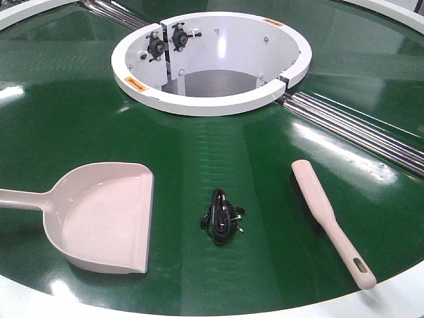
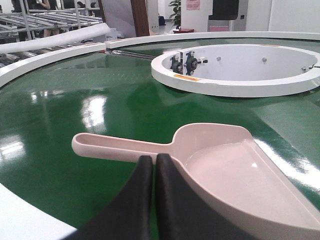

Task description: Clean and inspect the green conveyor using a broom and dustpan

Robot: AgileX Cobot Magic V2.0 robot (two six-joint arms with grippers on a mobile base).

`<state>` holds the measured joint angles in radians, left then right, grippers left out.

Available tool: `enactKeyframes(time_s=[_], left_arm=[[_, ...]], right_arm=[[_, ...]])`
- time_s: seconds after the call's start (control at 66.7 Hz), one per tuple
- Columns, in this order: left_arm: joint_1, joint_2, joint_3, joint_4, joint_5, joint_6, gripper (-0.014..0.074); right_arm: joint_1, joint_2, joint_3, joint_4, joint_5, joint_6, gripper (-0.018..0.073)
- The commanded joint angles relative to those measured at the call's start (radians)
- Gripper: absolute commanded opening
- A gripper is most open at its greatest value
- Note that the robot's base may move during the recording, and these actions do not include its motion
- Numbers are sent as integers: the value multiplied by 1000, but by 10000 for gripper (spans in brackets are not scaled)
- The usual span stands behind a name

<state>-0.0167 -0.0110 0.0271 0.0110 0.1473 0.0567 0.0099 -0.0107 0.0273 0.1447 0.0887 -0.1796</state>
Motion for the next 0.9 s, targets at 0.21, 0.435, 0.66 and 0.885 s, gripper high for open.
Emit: enactKeyframes(time_s=[0.21, 0.435, 0.66, 0.885], left_arm=[[4, -14, 19, -2, -72, -7, -6], [4, -14, 15, -2, -77, -7, -6], [4, -14, 11, -11, -87, -7, -6], [4, -14, 11, -11, -128, -8, -6]], right_arm=[[-5, -10, 18, -2, -69, -4, -1], [-5, -10, 18, -7, -135, -6, -1], [-5, -10, 18, -9, -192, -36, -1], [-5, -10, 18, 9, -197, -28, -1]])
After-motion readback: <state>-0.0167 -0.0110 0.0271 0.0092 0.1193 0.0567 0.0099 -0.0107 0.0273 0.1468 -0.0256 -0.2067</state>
